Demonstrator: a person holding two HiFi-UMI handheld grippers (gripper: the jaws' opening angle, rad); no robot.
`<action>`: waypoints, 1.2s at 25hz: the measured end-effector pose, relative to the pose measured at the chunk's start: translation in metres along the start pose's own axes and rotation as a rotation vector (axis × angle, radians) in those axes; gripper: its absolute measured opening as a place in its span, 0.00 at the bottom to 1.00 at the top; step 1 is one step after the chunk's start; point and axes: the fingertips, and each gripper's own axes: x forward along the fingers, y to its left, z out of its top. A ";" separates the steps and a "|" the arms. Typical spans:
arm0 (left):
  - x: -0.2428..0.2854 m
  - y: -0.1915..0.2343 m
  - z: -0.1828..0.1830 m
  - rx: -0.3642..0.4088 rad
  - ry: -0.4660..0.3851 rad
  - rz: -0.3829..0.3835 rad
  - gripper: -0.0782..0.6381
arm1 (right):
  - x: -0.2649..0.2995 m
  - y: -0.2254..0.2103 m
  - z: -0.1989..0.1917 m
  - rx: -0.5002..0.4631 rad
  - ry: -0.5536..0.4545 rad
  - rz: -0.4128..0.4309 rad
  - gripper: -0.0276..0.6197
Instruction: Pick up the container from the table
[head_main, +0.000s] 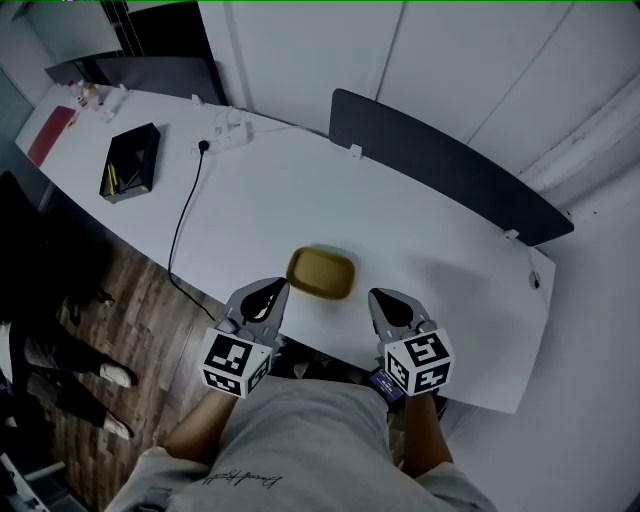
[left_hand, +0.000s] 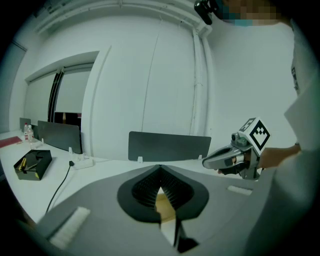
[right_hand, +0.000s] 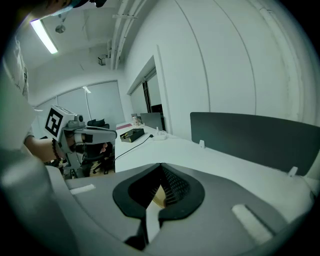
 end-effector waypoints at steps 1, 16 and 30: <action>0.002 0.002 0.000 0.005 0.004 -0.008 0.10 | 0.002 -0.001 0.000 0.008 0.001 -0.008 0.07; 0.023 0.039 -0.008 -0.005 0.038 -0.055 0.10 | 0.038 -0.008 0.006 0.043 0.031 -0.057 0.07; 0.048 0.055 -0.026 -0.001 0.068 -0.094 0.10 | 0.064 -0.021 -0.007 0.073 0.073 -0.079 0.07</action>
